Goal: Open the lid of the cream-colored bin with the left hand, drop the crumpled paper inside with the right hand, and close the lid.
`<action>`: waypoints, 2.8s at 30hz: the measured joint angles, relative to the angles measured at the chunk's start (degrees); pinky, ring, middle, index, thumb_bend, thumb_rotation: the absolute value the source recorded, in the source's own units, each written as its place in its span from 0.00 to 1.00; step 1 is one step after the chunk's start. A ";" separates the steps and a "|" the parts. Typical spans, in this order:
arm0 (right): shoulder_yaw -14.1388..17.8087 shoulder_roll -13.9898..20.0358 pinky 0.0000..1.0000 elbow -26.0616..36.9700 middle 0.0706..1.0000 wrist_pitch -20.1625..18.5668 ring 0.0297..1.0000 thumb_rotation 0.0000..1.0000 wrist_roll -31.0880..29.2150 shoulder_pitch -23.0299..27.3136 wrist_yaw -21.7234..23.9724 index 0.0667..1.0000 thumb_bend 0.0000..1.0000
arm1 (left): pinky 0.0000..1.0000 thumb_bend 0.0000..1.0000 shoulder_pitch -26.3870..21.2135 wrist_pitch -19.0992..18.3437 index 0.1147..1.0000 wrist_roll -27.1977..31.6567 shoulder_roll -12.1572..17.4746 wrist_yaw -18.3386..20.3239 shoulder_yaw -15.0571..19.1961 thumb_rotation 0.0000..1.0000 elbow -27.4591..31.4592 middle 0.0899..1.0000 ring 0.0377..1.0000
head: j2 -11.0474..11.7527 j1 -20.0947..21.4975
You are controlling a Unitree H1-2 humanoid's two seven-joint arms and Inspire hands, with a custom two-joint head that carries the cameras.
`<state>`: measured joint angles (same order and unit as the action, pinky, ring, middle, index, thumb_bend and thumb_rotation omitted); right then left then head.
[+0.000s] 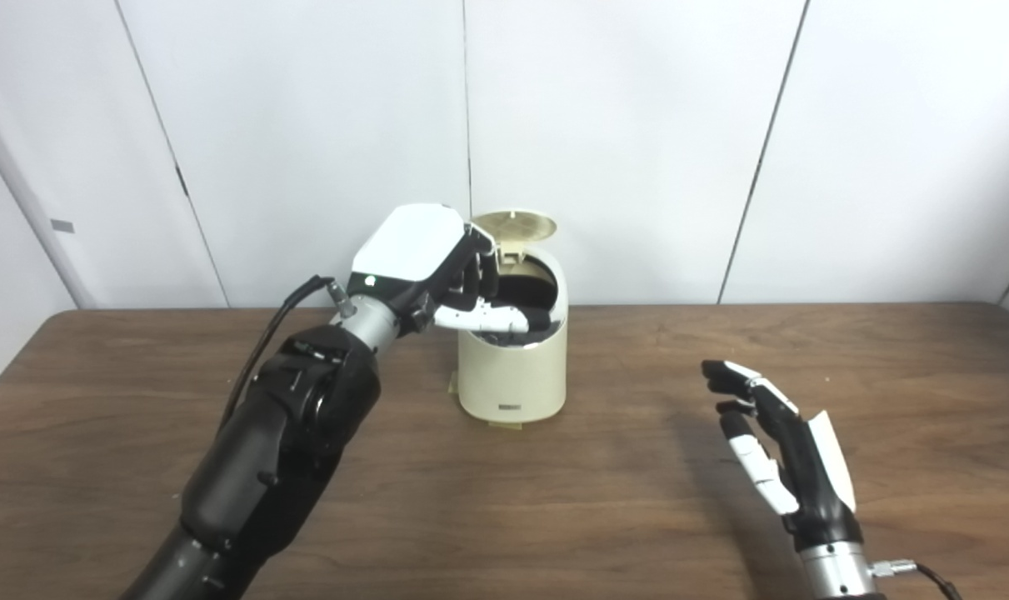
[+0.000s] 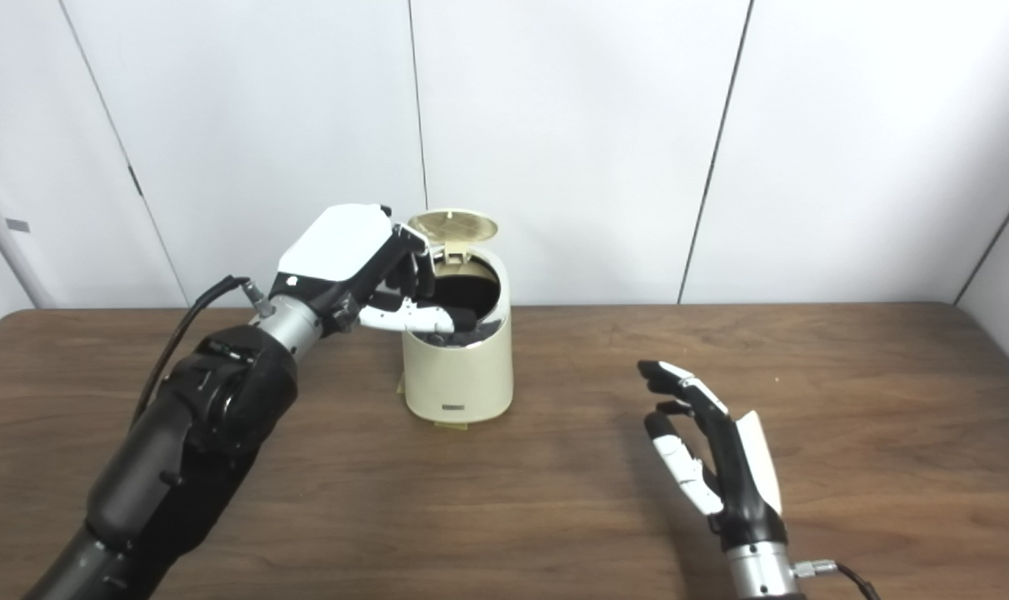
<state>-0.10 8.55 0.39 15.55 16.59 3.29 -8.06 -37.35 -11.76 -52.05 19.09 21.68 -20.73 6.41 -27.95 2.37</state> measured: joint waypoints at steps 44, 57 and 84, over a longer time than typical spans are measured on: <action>0.35 -1.46 0.65 -0.16 0.77 -1.76 0.75 0.91 0.66 0.09 -0.81 0.75 0.48 | 0.85 1.00 -1.24 7.86 0.89 3.19 -4.57 -11.28 3.58 0.65 -5.51 0.86 0.89 | 0.79 1.14; -0.03 -1.48 0.66 0.16 0.77 -1.85 0.75 0.92 2.53 0.06 -0.87 0.75 0.46 | 0.85 1.00 -6.12 5.24 0.84 -0.74 -4.55 -5.25 -1.21 0.72 -11.65 0.84 0.89 | 0.70 1.76; -0.01 -1.50 0.66 0.83 0.77 -2.76 0.76 0.92 2.83 -0.21 -0.65 0.76 0.46 | 0.83 1.00 -2.93 1.14 0.53 -6.39 -4.87 -5.26 -2.82 0.83 -7.73 0.49 0.56 | -0.62 1.14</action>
<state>-0.11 7.04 1.22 12.79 19.41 3.08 -8.71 -40.28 -10.63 -58.44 14.23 16.43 -23.55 -1.33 -28.56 3.52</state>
